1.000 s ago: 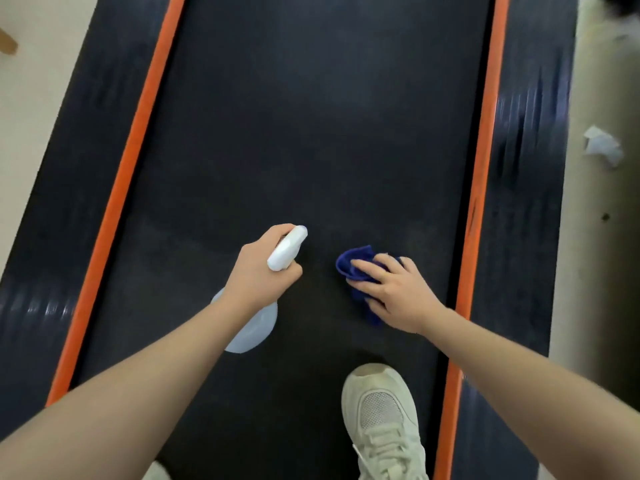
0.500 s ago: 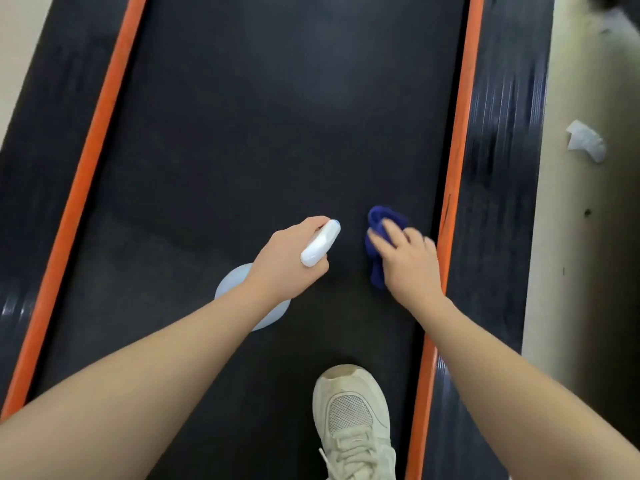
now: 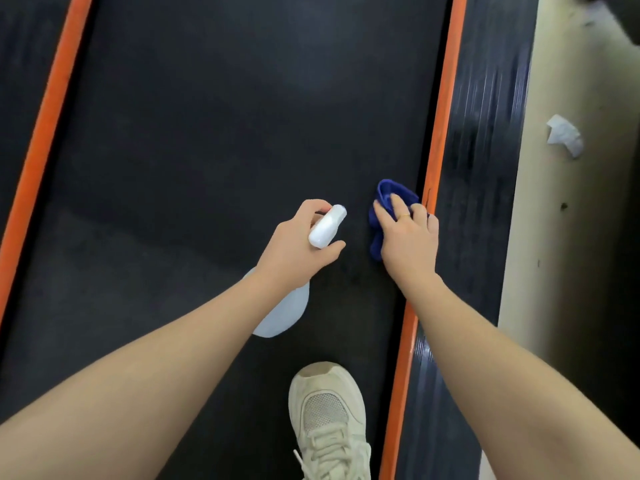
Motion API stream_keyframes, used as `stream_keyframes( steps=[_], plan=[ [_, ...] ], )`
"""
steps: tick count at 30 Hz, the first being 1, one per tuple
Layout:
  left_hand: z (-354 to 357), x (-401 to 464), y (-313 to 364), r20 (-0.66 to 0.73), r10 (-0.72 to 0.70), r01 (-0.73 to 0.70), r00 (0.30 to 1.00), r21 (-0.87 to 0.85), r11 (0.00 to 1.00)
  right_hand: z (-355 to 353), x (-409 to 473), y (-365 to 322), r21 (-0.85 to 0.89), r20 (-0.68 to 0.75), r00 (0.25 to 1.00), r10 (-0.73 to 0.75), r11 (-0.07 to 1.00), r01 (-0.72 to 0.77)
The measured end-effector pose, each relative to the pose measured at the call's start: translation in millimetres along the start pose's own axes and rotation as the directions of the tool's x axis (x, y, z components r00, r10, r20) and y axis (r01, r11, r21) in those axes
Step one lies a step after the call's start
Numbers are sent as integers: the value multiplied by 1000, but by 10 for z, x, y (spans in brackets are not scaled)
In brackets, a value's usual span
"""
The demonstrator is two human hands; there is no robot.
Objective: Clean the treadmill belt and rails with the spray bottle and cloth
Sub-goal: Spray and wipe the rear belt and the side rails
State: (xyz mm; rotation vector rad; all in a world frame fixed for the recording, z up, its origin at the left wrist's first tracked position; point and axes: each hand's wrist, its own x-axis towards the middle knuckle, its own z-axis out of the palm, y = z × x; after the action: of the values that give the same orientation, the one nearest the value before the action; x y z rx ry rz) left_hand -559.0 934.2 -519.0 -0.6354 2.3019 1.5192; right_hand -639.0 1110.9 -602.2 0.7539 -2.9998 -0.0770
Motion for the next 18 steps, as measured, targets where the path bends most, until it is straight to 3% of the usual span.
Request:
stream_keyframes(
  steps=[5, 8, 12, 13, 18],
  plan=[
    [-127, 4, 2, 62, -18, 16, 998, 29, 999, -109, -720, -132, -34, 43, 997, -67, 997, 68],
    [-140, 29, -11, 21, -17, 17, 1000, 31, 999, -63, -497, -21, -95, 23, 993, -115, 989, 117],
    [-105, 70, -57, -27, -12, 13, 1000, 2, 1000, -26, -47, -19, -60, -53, 994, 96, 993, -99],
    [-110, 71, -67, -45, -19, 19, 999, -10, 1000, -24, -127, -57, -51, -68, 993, 93, 994, -96],
    [-176, 87, -53, -46, -55, 54, 997, -19, 998, -24, -867, -55, 7, -2, 975, -220, 975, 220]
  ],
)
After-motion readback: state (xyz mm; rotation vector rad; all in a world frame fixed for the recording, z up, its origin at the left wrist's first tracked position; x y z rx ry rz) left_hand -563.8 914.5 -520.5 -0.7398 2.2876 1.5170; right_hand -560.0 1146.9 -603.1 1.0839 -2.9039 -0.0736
